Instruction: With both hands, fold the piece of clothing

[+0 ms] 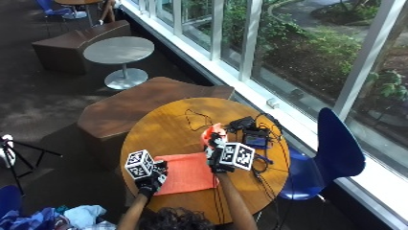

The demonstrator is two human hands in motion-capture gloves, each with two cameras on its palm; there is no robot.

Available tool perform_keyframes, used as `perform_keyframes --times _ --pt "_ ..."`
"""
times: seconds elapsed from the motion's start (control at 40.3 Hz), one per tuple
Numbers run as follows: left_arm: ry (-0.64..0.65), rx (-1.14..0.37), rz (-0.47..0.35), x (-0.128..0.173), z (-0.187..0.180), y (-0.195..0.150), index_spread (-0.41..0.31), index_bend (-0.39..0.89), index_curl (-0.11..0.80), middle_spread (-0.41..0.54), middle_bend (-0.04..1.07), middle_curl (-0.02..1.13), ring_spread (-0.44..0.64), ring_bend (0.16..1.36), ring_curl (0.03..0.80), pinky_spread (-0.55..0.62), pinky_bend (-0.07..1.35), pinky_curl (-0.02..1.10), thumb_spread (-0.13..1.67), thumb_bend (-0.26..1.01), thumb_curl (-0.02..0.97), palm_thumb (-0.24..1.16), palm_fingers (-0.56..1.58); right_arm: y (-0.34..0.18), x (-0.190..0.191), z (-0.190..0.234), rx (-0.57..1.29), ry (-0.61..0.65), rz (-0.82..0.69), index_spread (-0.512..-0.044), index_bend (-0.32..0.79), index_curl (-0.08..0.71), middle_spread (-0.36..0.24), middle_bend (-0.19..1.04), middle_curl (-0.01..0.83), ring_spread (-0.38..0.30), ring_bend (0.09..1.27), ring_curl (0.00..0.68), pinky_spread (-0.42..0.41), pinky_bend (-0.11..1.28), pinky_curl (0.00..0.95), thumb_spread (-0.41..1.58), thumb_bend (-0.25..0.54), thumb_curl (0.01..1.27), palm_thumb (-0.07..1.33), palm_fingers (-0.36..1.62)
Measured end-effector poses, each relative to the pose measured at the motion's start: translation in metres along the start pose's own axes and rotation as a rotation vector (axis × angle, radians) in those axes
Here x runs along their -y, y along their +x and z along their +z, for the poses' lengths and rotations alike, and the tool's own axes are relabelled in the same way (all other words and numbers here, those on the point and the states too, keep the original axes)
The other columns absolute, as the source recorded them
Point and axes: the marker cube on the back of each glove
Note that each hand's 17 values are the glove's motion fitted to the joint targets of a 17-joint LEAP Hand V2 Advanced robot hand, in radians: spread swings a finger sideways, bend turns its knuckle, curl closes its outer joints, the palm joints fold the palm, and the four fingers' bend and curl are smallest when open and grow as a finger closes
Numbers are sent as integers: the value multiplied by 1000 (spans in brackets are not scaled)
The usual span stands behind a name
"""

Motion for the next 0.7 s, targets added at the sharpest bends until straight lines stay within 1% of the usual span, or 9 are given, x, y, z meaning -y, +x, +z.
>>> perform_keyframes --times 0.074,0.099,0.149,0.248,0.372,0.497,0.546,0.645,0.695 --pt "113 -74 -23 -17 -27 -15 -95 153 347 113 176 322 345 591 328 371 518 433 1501 3 131 9 195 -57 -15 25 13 -34 -149 -309 116 287 -266 167 355 -317 611 414 -389 650 366 523 65 569 980 1156" --pt "157 -85 -34 -24 -38 -21 -97 128 338 86 198 328 290 627 337 313 536 436 1515 18 139 37 304 -79 -23 35 13 -51 -205 -312 116 287 -272 166 356 -318 611 415 -389 650 366 514 56 574 984 1156" --pt "230 -89 -60 -37 -57 -34 -95 100 323 56 223 338 226 646 334 248 550 430 1531 32 147 64 395 -117 -40 58 4 -92 -314 -315 104 283 -276 174 360 -319 611 417 -392 651 366 497 38 583 992 1154" --pt "324 -105 -121 -60 -86 -57 -101 99 311 15 230 355 149 661 346 160 561 434 1559 67 168 130 439 -157 -74 104 -69 -181 -474 -319 106 280 -283 171 365 -319 614 419 -394 651 367 467 6 600 1010 1154" --pt "423 -187 -198 -84 -110 -87 -107 120 308 -18 248 380 91 649 353 95 552 440 1582 99 189 188 471 -177 -120 166 -214 -269 -603 -319 92 271 -294 166 368 -326 629 424 -402 656 369 455 -22 616 1024 1146" --pt "459 -241 -275 -99 -111 -113 -117 135 308 -49 262 392 57 631 348 54 517 430 1592 137 213 255 519 -174 -166 204 -346 -353 -678 -326 48 246 -300 165 369 -328 654 430 -405 679 375 457 -27 628 1030 1116" --pt "456 -248 -290 -101 -107 -118 -118 136 310 -55 264 396 48 620 346 43 509 426 1591 150 222 279 535 -170 -177 214 -372 -346 -704 -327 17 226 -299 170 373 -328 668 434 -405 695 379 461 -29 632 1030 1096" --pt "443 -251 -296 -99 -99 -121 -121 137 312 -64 253 401 37 608 344 31 489 421 1591 167 234 304 544 -172 -172 225 -377 -196 -787 -328 -80 157 -298 174 378 -332 719 445 -406 748 389 469 -30 639 1033 1025" --pt "440 -250 -290 -97 -96 -120 -121 139 313 -67 250 404 35 600 342 26 475 416 1590 174 238 311 545 -167 -181 223 -367 -260 -803 -329 -84 130 -297 178 381 -332 737 449 -406 771 395 475 -30 642 1032 1002"
